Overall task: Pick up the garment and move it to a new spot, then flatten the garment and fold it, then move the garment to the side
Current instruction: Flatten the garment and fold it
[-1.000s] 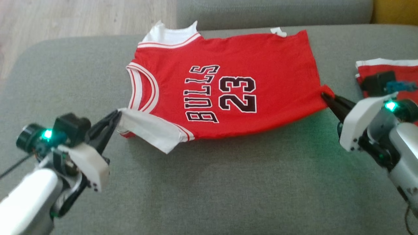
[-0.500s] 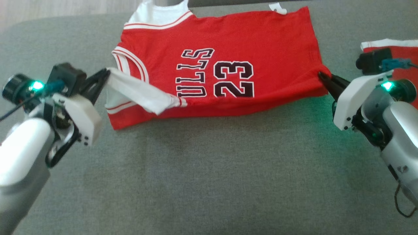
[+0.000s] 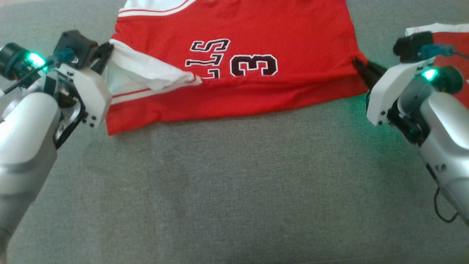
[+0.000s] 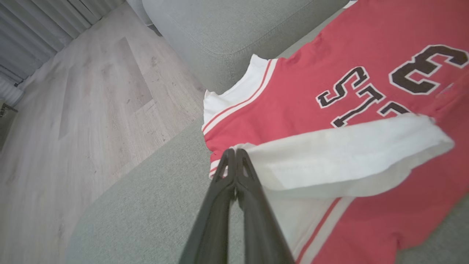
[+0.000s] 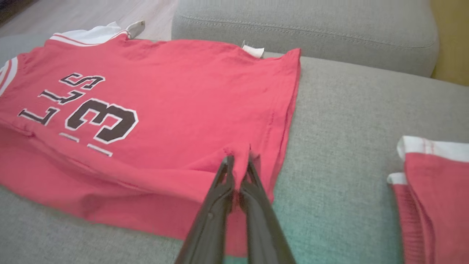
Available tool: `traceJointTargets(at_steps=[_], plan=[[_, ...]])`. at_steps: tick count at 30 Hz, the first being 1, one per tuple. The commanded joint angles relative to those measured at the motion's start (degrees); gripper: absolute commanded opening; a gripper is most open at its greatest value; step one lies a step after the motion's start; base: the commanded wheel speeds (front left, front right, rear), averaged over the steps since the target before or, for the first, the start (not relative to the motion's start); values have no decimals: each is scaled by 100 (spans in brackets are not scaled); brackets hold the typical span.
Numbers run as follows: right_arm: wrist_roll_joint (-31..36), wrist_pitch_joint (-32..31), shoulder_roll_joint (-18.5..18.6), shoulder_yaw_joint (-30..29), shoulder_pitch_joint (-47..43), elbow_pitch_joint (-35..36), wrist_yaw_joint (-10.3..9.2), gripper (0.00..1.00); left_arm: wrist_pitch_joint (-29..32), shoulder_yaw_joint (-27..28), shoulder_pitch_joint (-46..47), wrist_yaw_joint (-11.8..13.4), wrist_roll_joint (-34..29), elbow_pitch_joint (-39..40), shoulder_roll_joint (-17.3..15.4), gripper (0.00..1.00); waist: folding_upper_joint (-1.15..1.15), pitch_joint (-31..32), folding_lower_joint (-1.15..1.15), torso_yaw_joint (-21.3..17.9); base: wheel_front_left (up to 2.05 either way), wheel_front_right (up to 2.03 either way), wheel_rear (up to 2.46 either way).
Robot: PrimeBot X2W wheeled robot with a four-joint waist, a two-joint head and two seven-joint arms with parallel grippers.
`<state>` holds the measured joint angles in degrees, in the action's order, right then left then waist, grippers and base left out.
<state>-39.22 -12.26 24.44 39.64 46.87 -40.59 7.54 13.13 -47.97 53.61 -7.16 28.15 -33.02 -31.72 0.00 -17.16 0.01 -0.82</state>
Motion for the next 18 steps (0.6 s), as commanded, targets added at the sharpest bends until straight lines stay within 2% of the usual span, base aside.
traceJointTargets(at_steps=[1, 7, 12, 18], plan=[[76, 193, -34, -54, 227, 2, -5, 100, -190, 259, 441, 38, -95, -58, -162, 100, 0, -62, -1, -27, 0, 0, 0], [80, 860, -187, -433, 521, -351, -5, 100, -1373, 635, 785, 717, -190, -521, 197, 100, 0, -65, -1, -27, 0, 0, 0], [-39, 1718, -347, -1007, 555, -354, -5, 100, -2410, 1061, 676, 1037, 118, -557, 565, 100, 0, 209, -1, 20, 0, 0, 0], [290, 2571, -656, -1746, 254, -181, -5, 100, -2772, 1452, 11, 1387, 383, -74, 791, 100, 0, 645, -1, 67, 0, 0, 0]])
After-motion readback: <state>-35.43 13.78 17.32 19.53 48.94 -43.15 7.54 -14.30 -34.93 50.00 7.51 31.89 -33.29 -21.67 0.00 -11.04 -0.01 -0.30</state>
